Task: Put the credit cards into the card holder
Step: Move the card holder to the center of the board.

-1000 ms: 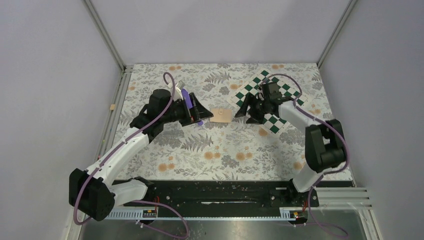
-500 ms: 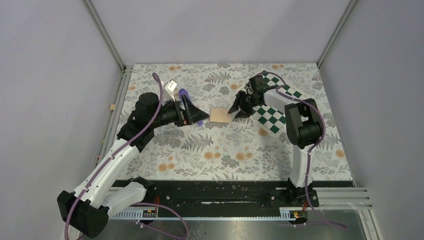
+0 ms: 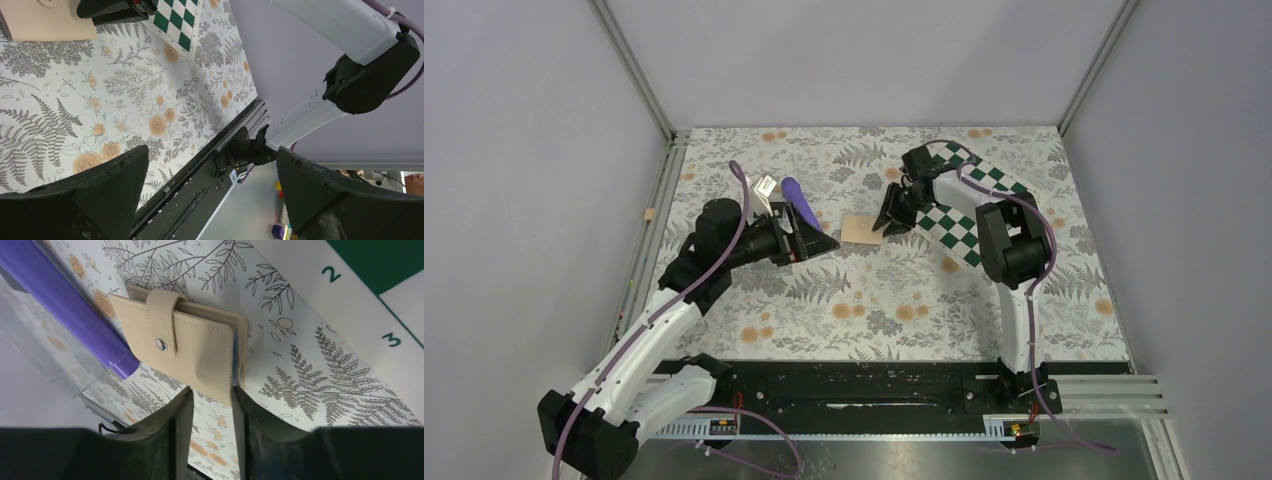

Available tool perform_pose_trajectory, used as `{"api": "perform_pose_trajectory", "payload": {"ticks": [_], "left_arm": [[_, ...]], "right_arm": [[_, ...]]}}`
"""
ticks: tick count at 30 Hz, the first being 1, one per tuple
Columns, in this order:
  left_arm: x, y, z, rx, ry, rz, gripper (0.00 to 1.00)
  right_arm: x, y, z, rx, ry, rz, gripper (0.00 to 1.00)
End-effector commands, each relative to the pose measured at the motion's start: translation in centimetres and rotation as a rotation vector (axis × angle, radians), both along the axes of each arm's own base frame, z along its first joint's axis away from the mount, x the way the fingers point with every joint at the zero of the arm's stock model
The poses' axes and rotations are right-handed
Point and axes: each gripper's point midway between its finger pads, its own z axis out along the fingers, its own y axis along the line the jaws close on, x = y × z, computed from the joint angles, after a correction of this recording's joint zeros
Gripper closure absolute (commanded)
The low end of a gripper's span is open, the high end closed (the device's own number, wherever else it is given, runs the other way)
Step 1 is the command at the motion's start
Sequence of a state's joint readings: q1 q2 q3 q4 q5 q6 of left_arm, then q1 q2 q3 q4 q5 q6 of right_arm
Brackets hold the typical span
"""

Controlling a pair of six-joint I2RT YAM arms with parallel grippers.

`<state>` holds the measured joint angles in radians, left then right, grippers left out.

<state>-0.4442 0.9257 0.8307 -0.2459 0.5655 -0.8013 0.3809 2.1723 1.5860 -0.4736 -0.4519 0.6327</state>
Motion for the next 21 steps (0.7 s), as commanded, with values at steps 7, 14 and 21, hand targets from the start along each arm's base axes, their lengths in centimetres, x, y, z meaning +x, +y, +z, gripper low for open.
{"api": "perform_pose_trajectory", "payload": {"ticks": [7,14,21], "left_arm": [[-1.2,0.3,1.9,-0.038,-0.048,-0.012,0.01],[-1.8,0.9,1.2,-0.018,-0.042,0.010,0.01],[-2.2,1.7,-0.8,0.026,-0.002,0.036,0.01]], "right_arm": [[0.1,0.5,0.4,-0.072,-0.002,0.054,1.00],[-2.3,0.9,2.6,0.010,-0.021,0.092,1.00],[-6.3,-0.1,3.8,0.056,-0.033,0.106,1.00]]}}
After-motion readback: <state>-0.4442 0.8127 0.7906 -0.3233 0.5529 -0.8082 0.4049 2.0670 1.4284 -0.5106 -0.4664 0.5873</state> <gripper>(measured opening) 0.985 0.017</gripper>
